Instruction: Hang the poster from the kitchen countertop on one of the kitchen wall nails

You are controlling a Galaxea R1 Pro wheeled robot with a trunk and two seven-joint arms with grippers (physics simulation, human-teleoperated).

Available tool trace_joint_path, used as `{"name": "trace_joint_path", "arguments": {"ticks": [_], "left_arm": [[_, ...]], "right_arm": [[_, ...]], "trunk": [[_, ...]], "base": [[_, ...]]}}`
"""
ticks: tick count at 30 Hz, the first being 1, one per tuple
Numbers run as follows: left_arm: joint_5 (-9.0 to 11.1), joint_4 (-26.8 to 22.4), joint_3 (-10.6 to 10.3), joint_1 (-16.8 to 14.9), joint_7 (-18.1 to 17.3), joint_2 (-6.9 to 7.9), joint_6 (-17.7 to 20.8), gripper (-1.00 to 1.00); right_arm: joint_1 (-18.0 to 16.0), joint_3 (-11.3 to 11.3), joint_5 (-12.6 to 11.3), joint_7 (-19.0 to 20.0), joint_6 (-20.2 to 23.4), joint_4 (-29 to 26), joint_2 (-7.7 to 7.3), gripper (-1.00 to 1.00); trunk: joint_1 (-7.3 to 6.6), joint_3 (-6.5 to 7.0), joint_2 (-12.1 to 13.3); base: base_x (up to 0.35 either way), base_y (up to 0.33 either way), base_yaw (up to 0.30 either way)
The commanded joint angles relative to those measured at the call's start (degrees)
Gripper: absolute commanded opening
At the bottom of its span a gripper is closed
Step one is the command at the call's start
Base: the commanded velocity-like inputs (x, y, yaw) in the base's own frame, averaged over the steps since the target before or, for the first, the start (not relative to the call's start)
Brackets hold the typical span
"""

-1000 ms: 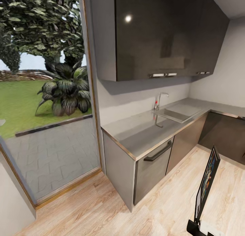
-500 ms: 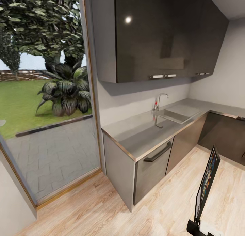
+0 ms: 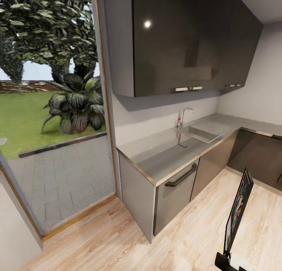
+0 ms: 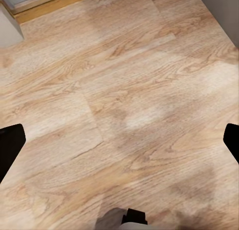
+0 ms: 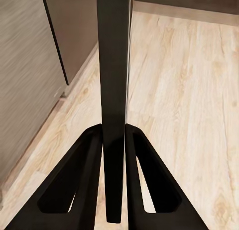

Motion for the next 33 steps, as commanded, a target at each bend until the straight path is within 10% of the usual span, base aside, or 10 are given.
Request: {"name": "trace_joint_path", "arguments": {"ticks": [1,21,33], "left_arm": [[0.00,-0.05,0.01,0.00,0.03,0.00,-0.10,1.00],[-0.01,-0.05,0.01,0.00,0.03,0.00,-0.11,1.00],[-0.01,-0.05,0.01,0.00,0.03,0.00,-0.11,1.00]], "right_arm": [[-0.04,0.11,-0.66,0.13,-0.38,0.01,-0.02,-1.00],[-0.04,0.11,-0.66,0.12,-0.38,0.01,-0.02,-1.00],[-0.04,0.11,-0.66,0.13,-0.38,0.01,-0.01,-1.00]], "trunk": [[-0.20,0.09,0.33],[-4.59,3.68,8.35],[-4.59,3.68,8.35]], "base": [[0.000,0.000,0.000],[0.000,0.000,0.000],[0.000,0.000,0.000]]}}
